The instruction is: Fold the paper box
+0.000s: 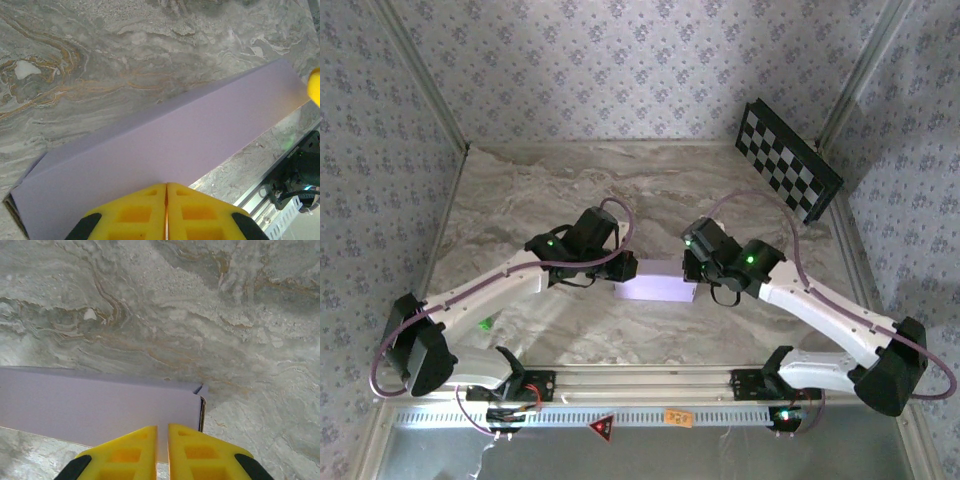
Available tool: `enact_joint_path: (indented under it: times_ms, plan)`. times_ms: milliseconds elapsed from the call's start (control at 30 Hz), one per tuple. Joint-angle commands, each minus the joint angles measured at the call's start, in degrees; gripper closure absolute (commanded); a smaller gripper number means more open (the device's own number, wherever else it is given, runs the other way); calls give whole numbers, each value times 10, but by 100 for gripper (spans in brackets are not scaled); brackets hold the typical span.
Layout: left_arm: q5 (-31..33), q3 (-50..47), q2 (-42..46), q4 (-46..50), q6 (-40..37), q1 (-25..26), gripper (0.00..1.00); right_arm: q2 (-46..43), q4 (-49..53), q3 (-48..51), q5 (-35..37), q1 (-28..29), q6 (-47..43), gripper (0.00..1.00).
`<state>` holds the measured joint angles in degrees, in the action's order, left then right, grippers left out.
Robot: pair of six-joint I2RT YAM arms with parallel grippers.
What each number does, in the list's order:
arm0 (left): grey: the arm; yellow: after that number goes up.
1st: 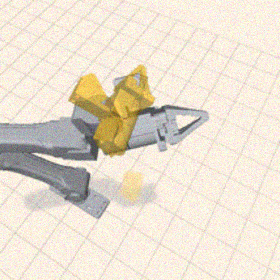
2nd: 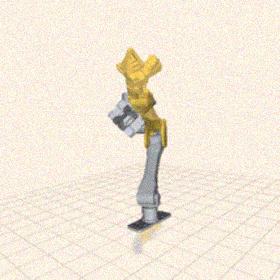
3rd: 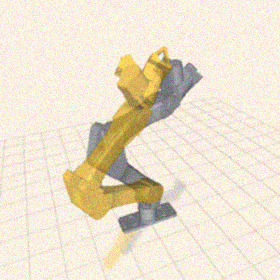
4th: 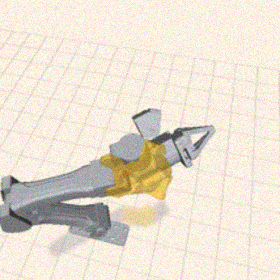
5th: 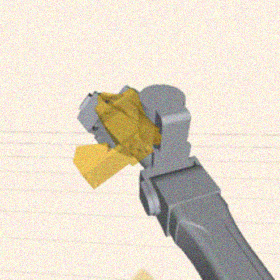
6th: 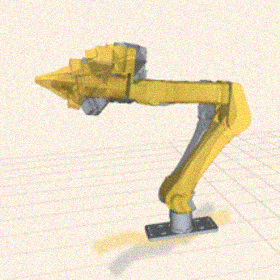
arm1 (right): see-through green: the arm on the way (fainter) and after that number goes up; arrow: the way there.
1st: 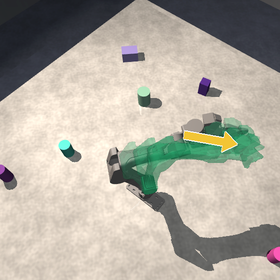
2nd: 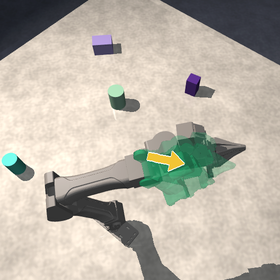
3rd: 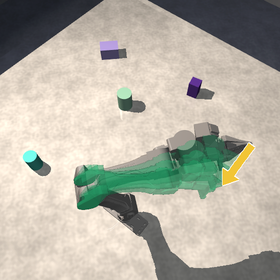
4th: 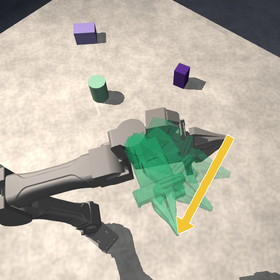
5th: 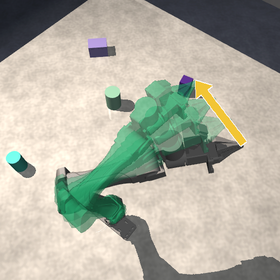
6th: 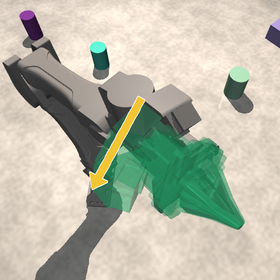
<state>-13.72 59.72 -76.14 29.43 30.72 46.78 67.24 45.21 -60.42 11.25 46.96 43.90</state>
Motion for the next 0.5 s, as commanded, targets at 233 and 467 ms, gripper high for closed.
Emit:
enact_joint_path:
  times_ms: [233, 467]
  plan:
    - [16, -10, 2, 25, 2, 2, 90, 3, -20, 77, -49, -20, 16, 91]
    - [21, -2, 7, 32, 3, 2, 90, 8, -20, 95, -57, -32, 15, 94]
